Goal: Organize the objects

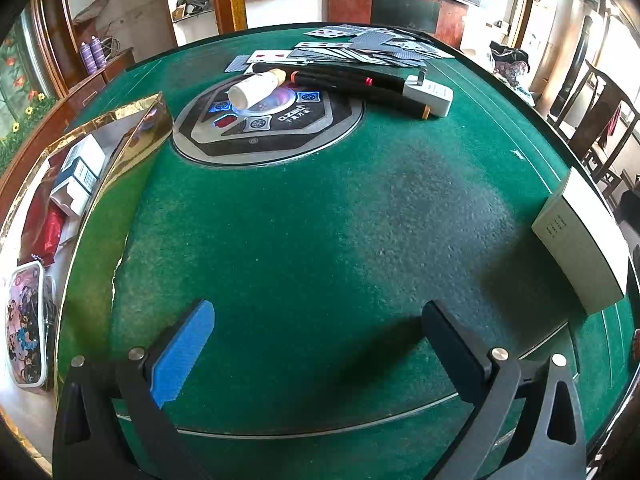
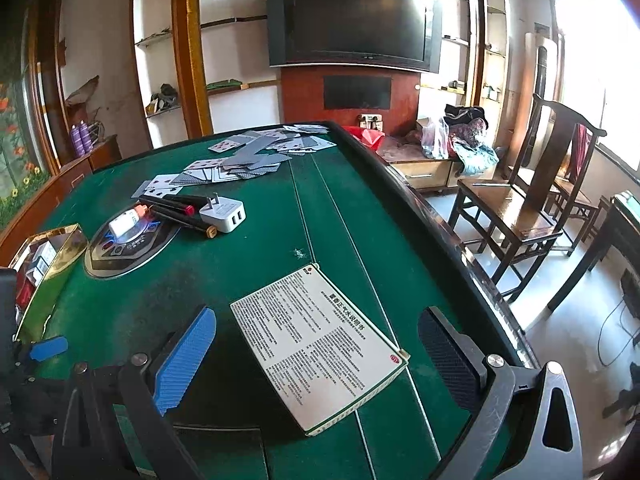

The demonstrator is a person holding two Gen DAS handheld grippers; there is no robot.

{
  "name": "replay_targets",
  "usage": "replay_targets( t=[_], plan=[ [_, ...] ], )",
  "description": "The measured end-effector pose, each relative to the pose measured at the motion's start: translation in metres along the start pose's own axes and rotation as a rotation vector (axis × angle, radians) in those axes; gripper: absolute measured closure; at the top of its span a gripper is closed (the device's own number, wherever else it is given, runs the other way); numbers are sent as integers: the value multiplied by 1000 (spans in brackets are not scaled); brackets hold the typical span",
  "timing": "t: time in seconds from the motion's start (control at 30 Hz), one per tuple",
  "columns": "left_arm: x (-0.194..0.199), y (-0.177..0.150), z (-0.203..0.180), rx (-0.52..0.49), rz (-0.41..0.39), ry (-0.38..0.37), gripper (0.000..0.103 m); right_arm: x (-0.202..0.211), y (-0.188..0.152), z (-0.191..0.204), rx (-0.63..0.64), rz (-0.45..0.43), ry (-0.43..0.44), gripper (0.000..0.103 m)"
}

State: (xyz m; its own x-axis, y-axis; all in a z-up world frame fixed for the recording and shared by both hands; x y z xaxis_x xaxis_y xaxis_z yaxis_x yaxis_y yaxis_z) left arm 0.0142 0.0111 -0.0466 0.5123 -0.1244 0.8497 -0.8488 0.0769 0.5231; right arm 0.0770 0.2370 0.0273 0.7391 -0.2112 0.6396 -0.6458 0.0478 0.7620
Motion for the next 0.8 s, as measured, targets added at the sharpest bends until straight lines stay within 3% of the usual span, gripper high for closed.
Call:
replay_targets(
  t=[0.13, 0.27, 0.43, 0.6, 0.8],
  plan=[
    [0, 0, 1, -1, 1, -3, 0, 6, 14, -1, 40, -3, -1, 0],
    [0, 0, 1, -1, 0, -2, 0, -2, 37, 7, 99, 43, 56, 0],
    [1, 0, 1, -1, -1, -3, 0, -24, 67, 20, 138, 110, 141, 0],
    [2, 0, 1, 2, -3, -7, 0, -52, 84, 36, 215, 166, 163, 0],
    [2, 2, 2, 4, -9, -1, 0, -93, 111, 35, 124, 260, 349, 0]
  ],
)
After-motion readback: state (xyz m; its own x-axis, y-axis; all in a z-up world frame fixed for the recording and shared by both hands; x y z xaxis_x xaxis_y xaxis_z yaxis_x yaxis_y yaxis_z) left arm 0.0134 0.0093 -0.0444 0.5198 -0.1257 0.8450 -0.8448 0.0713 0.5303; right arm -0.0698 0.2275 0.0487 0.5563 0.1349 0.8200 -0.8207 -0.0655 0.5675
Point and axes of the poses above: each gripper's, at about its wrist camera, not at the fingertips, and x roughly against the way its jaws point, z to its left, y to its top, the point moved 6 cm from there along -x, roughly the way its jaws point, and after that the axes turned 7 degrees about x, right-handed, at the moved point
